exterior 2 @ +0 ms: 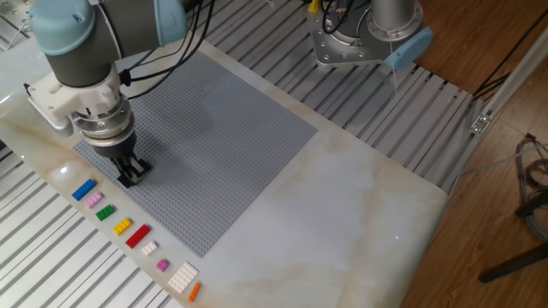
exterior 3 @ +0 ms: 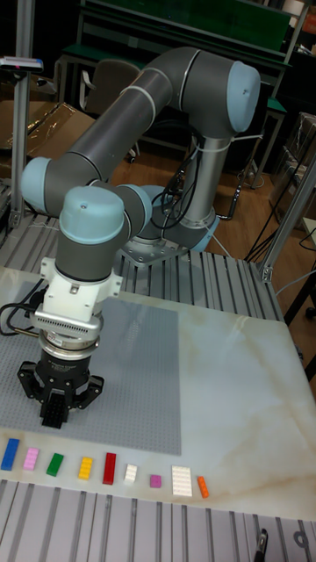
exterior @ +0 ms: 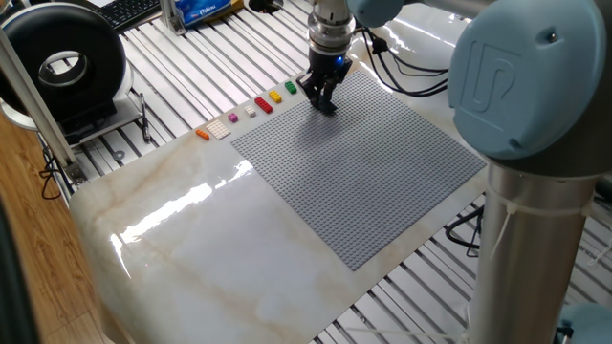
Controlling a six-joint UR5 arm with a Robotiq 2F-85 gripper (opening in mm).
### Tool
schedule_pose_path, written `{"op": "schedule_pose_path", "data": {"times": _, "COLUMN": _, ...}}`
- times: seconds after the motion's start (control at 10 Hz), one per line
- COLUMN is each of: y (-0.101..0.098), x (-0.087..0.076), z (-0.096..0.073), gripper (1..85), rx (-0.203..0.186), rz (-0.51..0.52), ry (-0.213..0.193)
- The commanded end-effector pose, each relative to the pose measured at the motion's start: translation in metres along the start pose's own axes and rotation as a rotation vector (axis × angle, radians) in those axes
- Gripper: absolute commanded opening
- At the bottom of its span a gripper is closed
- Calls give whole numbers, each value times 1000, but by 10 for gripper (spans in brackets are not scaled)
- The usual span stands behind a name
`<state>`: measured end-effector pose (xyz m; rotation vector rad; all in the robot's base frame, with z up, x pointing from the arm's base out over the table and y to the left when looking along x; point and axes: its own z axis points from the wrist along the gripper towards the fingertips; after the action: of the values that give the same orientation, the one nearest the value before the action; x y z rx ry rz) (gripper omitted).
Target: Stack small Lego blocks one on top of the other
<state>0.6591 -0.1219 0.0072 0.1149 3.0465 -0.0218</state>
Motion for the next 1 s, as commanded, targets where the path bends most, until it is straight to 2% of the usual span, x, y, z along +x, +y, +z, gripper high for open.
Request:
{"op": "schedule_pose_path", "data": {"times": 0.0, "y": -1, "x": -2, "z": -2, "gripper": 147, "rx": 0, "rz": 11, "ry": -9}}
{"op": "schedule_pose_path", "data": {"times": 0.9, "y": -1, "x": -14, "z": -1, "gripper": 170, "rx": 1, "rz": -25, "ry": -52}}
